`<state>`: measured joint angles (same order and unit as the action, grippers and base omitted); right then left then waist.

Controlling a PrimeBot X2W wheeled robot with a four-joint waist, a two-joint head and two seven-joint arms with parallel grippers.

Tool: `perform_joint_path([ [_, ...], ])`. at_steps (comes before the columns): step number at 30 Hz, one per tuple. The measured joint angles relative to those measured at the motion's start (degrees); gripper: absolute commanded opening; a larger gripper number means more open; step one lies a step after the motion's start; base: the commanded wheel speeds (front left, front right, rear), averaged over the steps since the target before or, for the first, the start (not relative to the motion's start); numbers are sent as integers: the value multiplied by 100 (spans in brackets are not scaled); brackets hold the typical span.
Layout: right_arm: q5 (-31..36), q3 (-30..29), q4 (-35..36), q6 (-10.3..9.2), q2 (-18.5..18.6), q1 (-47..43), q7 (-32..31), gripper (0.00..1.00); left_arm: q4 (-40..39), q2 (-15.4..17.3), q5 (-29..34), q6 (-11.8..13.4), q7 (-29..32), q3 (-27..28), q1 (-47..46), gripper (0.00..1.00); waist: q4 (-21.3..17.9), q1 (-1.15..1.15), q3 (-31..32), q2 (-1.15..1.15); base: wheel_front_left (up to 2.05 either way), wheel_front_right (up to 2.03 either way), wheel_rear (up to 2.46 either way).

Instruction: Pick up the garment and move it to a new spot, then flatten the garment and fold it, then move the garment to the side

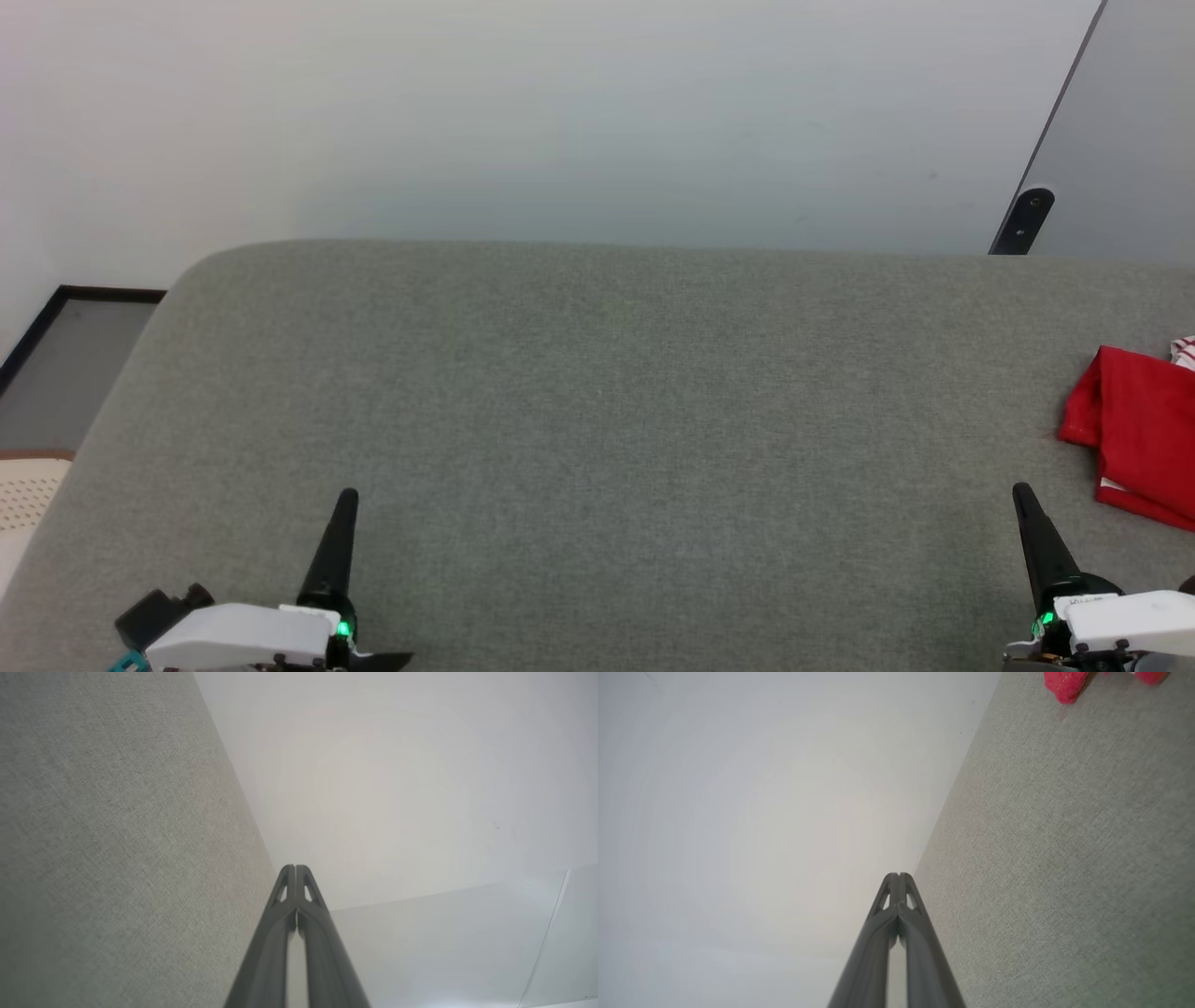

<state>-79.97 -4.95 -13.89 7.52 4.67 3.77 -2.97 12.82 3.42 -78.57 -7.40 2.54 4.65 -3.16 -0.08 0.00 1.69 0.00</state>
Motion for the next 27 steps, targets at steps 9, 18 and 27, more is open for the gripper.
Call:
perform_joint_path([
  [9,-350,-42,-1,0,-49,55,-107,0,37,-4,-405,0,100,41,-74,0,2,0,-49,0,0,0,0],
  [18,-684,-89,-5,0,-100,123,-208,0,71,-13,-782,0,201,83,-153,0,4,0,-98,0,0,0,0],
  [27,-987,-131,-8,0,-143,177,-291,0,103,-19,-1132,0,301,121,-231,0,6,0,-147,0,0,0,0],
])
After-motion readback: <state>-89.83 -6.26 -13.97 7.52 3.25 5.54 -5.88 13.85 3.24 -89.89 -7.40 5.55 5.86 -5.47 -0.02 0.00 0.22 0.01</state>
